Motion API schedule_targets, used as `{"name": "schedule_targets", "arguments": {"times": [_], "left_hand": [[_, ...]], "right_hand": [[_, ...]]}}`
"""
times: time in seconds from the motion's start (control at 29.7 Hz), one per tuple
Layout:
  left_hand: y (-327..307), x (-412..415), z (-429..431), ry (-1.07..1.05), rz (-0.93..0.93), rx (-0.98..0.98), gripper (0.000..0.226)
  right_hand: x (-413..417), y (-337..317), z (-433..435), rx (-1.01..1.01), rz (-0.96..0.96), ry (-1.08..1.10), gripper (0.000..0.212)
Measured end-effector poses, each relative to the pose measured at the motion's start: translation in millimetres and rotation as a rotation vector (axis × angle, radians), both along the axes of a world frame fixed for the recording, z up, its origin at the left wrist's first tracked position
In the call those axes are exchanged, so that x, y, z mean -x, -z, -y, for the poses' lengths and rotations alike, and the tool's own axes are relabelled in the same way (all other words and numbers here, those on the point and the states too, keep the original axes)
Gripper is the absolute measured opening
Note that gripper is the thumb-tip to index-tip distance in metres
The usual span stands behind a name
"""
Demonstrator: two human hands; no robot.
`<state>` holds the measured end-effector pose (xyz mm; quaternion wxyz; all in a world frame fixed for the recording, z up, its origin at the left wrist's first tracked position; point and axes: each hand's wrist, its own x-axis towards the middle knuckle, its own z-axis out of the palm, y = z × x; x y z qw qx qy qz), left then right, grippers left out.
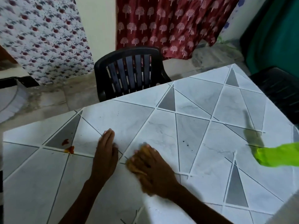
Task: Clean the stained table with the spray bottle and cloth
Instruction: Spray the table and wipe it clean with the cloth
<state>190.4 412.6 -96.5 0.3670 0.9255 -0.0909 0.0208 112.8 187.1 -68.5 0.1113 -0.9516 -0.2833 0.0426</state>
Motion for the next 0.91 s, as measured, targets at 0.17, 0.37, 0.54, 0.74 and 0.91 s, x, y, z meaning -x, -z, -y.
{"name": "schedule_targets", "arguments": {"times": [0.17,0.37,0.54,0.74,0.91], "left_hand": [[1,21,37,0.060,0.024,-0.059,0.060],[6,40,72,0.072,-0.015,-0.080,0.057],[3,51,65,0.066,0.025,-0.049,0.050],[-2,79,66,0.035,0.004,-0.088,0.056],[1,123,89,0.086,-0.037,-0.140,0.060]], "right_hand": [[105,-25,106,-0.053,-0.051,0.593,0.045],[1,0,169,0.145,-0.001,1.164,0.058],[-23,-6,52,-0.004,0.115,0.443,0.048],[154,-8,115,-0.187,-0.150,0.317,0.044],[132,-6,203,-0.021,-0.010,1.081,0.052]]}}
